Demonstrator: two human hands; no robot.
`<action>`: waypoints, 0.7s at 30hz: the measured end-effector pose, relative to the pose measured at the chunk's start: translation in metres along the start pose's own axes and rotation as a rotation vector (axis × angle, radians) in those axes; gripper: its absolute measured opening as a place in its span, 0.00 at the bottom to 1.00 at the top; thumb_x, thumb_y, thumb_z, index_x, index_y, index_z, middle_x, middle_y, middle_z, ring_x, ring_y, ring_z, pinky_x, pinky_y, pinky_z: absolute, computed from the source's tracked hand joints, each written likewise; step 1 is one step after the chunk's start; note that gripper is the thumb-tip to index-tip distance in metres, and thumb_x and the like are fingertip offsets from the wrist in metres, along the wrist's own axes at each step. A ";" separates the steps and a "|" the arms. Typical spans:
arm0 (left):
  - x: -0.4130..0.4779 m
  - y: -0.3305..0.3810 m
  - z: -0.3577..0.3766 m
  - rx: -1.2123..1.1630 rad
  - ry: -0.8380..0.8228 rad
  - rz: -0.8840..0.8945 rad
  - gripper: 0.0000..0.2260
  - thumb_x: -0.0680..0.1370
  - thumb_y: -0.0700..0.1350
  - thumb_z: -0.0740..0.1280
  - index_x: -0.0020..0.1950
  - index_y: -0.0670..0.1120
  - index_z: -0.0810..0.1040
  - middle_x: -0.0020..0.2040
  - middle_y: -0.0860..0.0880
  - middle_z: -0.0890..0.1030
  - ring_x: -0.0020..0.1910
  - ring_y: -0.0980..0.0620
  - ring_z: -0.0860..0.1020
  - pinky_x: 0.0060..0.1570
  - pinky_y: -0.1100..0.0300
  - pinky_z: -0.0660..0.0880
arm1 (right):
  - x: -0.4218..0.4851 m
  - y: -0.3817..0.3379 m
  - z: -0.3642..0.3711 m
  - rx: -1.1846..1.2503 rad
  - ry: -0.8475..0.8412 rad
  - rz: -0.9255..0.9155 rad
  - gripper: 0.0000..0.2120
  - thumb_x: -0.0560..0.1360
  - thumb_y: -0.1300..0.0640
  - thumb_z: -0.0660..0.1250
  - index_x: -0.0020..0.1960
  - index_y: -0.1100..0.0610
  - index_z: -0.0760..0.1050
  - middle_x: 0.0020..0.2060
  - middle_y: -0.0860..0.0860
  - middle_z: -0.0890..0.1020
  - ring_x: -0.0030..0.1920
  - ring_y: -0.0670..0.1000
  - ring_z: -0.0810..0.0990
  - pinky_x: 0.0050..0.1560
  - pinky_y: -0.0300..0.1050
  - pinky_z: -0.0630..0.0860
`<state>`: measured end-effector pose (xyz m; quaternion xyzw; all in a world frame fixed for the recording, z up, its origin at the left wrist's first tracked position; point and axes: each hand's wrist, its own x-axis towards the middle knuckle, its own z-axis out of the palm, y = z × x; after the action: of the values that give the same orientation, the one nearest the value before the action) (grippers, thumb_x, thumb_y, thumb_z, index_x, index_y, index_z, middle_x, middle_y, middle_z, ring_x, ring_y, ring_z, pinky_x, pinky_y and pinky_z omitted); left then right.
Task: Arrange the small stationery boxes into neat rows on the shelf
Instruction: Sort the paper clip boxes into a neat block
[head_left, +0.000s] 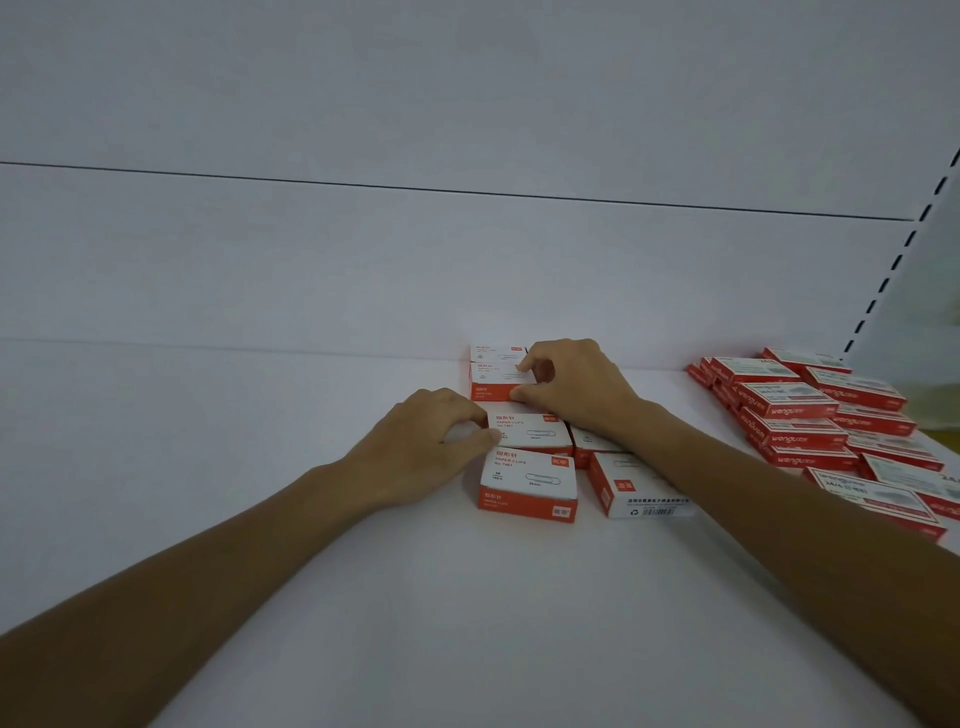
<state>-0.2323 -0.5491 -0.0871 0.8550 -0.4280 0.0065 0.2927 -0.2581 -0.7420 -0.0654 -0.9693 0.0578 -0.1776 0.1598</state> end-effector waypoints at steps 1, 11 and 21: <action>0.000 0.000 0.000 0.000 0.001 0.000 0.14 0.76 0.54 0.60 0.57 0.50 0.76 0.58 0.53 0.77 0.50 0.59 0.70 0.45 0.72 0.64 | 0.000 0.000 0.000 0.004 -0.003 0.004 0.16 0.70 0.46 0.69 0.53 0.53 0.76 0.44 0.45 0.76 0.44 0.47 0.75 0.44 0.43 0.74; -0.003 0.018 -0.007 -0.177 -0.015 -0.011 0.06 0.78 0.51 0.58 0.52 0.58 0.72 0.51 0.65 0.73 0.49 0.68 0.72 0.45 0.76 0.65 | -0.005 0.008 -0.038 0.167 -0.006 0.131 0.27 0.77 0.41 0.55 0.53 0.63 0.78 0.48 0.57 0.83 0.46 0.57 0.81 0.47 0.48 0.76; 0.017 0.054 0.005 -0.165 -0.086 -0.059 0.18 0.77 0.49 0.61 0.67 0.49 0.69 0.66 0.52 0.71 0.55 0.59 0.73 0.47 0.71 0.69 | -0.046 0.039 -0.056 0.089 -0.250 0.217 0.15 0.71 0.42 0.67 0.51 0.51 0.77 0.40 0.43 0.78 0.35 0.39 0.75 0.31 0.31 0.66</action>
<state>-0.2626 -0.5892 -0.0603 0.8396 -0.4141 -0.0743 0.3436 -0.3231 -0.7875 -0.0434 -0.9639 0.1341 -0.0397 0.2267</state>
